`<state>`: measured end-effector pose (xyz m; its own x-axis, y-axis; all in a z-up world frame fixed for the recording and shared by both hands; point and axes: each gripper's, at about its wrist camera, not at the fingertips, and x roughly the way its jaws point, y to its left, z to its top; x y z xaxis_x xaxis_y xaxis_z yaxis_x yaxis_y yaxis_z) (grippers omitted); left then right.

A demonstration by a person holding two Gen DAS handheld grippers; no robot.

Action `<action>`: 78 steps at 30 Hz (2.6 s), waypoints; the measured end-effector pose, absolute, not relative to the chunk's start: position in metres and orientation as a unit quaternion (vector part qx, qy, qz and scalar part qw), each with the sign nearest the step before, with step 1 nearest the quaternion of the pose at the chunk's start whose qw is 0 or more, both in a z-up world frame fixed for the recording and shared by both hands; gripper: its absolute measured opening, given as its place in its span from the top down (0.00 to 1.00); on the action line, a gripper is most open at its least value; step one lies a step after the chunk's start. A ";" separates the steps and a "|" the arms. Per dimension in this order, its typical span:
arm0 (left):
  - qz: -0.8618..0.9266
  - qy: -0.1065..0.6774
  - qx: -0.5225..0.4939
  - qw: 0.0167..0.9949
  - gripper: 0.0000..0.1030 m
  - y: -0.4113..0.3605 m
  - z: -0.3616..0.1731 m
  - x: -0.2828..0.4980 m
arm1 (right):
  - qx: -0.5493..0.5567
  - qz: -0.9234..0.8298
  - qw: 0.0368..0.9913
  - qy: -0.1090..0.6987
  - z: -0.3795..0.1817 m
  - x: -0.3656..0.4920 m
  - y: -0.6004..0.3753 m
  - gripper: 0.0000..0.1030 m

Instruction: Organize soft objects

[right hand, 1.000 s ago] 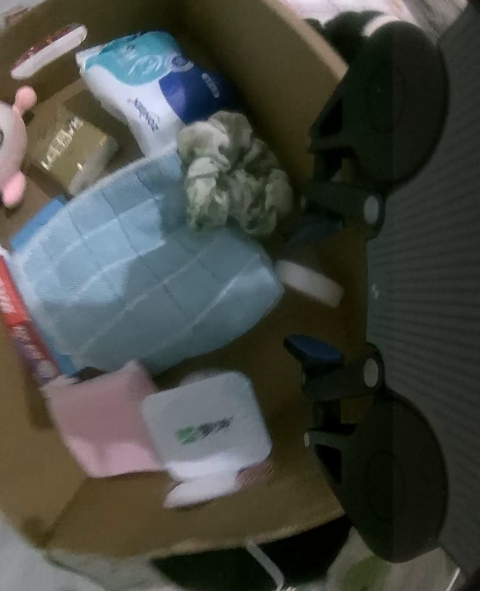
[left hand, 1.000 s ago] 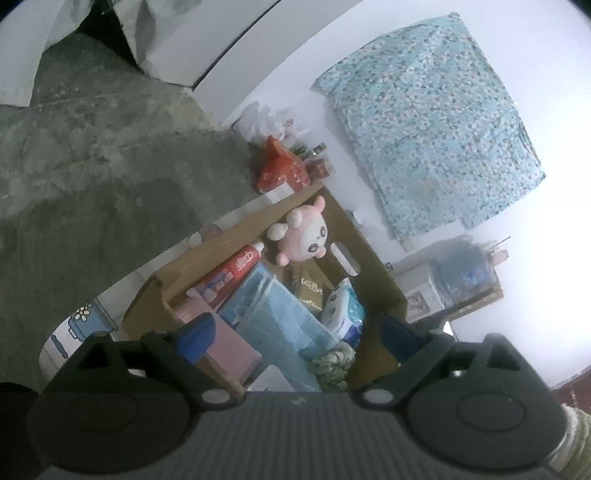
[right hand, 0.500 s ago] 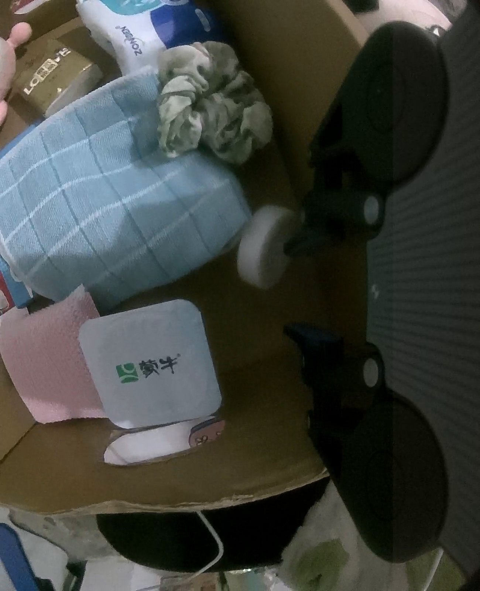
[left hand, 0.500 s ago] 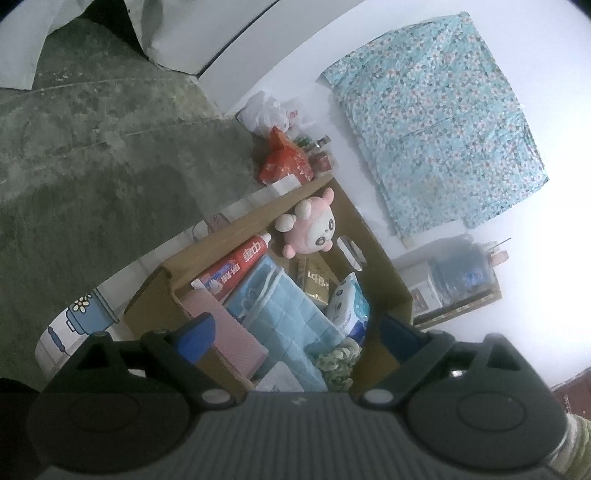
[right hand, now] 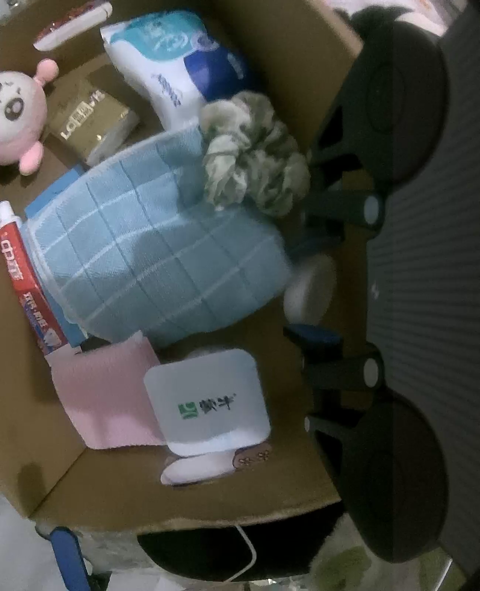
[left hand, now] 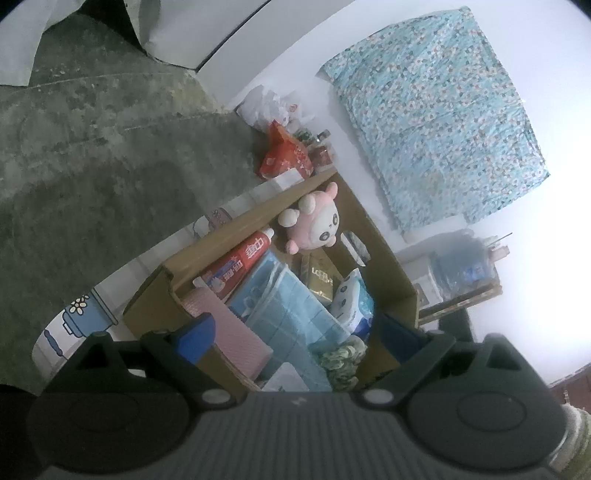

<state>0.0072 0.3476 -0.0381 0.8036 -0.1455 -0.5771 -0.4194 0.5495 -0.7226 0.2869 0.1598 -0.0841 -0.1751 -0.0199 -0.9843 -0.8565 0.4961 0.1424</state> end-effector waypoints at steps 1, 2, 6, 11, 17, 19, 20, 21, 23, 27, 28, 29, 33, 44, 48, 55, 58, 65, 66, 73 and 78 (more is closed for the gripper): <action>0.083 0.302 -0.467 0.827 0.07 0.347 -0.038 0.007 | -0.329 0.379 0.549 0.669 -0.088 0.288 0.160 0.61; 0.083 0.301 -0.464 0.829 0.07 0.347 -0.038 0.008 | -0.330 0.378 0.546 0.671 -0.093 0.289 0.160 0.61; 0.083 0.302 -0.460 0.831 0.07 0.345 -0.037 0.009 | -0.318 0.375 0.532 0.690 -0.107 0.292 0.158 0.60; 0.079 0.303 -0.455 0.834 0.07 0.343 -0.035 0.012 | -0.298 0.379 0.523 0.703 -0.115 0.290 0.159 0.58; 0.078 0.301 -0.444 0.841 0.07 0.339 -0.029 0.012 | -0.281 0.385 0.533 0.699 -0.108 0.296 0.162 0.58; 0.080 0.296 -0.434 0.847 0.07 0.338 -0.024 0.010 | -0.269 0.386 0.549 0.691 -0.092 0.294 0.165 0.54; 0.080 0.294 -0.428 0.851 0.07 0.337 -0.021 0.009 | -0.264 0.387 0.557 0.685 -0.085 0.295 0.163 0.54; 0.082 0.291 -0.418 0.856 0.07 0.334 -0.017 0.008 | -0.256 0.389 0.570 0.677 -0.075 0.295 0.160 0.52; 0.082 0.287 -0.399 0.867 0.06 0.328 -0.009 0.006 | -0.238 0.392 0.597 0.659 -0.054 0.292 0.147 0.51; 0.076 0.281 -0.344 0.893 0.03 0.308 0.010 0.001 | -0.197 0.402 0.681 0.579 0.002 0.261 0.111 0.36; 0.074 0.279 -0.324 0.901 0.01 0.300 0.016 -0.001 | -0.187 0.402 0.701 0.559 0.014 0.254 0.101 0.26; 0.071 0.277 -0.308 0.908 0.00 0.294 0.022 -0.003 | -0.174 0.397 0.724 0.536 0.027 0.240 0.088 0.21; 0.053 0.269 -0.240 0.931 0.00 0.262 0.041 -0.010 | -0.117 0.347 0.801 0.474 0.050 0.199 0.037 0.09; 0.046 0.319 -0.102 0.941 0.00 0.185 0.053 -0.015 | -0.009 0.137 0.908 0.395 0.053 0.098 -0.040 0.01; 0.057 0.334 -0.062 0.939 0.00 0.166 0.049 -0.017 | -0.037 0.087 0.920 0.380 0.047 0.083 -0.034 0.01; 0.070 0.333 -0.038 0.940 0.00 0.156 0.052 -0.026 | -0.064 0.049 0.937 0.339 0.053 0.067 -0.029 0.01; 0.068 0.343 -0.015 0.937 0.00 0.154 0.053 -0.030 | -0.055 0.049 0.939 0.337 0.056 0.062 -0.031 0.01; 0.085 0.380 -0.034 0.921 0.00 0.164 0.041 -0.035 | 0.028 0.066 0.921 0.383 0.047 0.064 -0.037 0.01; 0.084 0.388 -0.032 0.917 0.00 0.164 0.039 -0.034 | 0.037 0.070 0.917 0.390 0.046 0.065 -0.036 0.01; 0.092 0.435 -0.035 0.895 0.00 0.169 0.032 -0.029 | 0.047 0.099 0.893 0.436 0.032 0.075 -0.009 0.01; 0.102 0.445 -0.026 0.889 0.00 0.173 0.030 -0.028 | 0.035 0.100 0.890 0.444 0.027 0.076 0.001 0.01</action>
<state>-0.0282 0.1725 0.0296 0.5829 0.1576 -0.7971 -0.2038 0.9780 0.0444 0.0758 0.0012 0.0266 0.5858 0.2098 -0.7828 -0.1478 0.9774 0.1514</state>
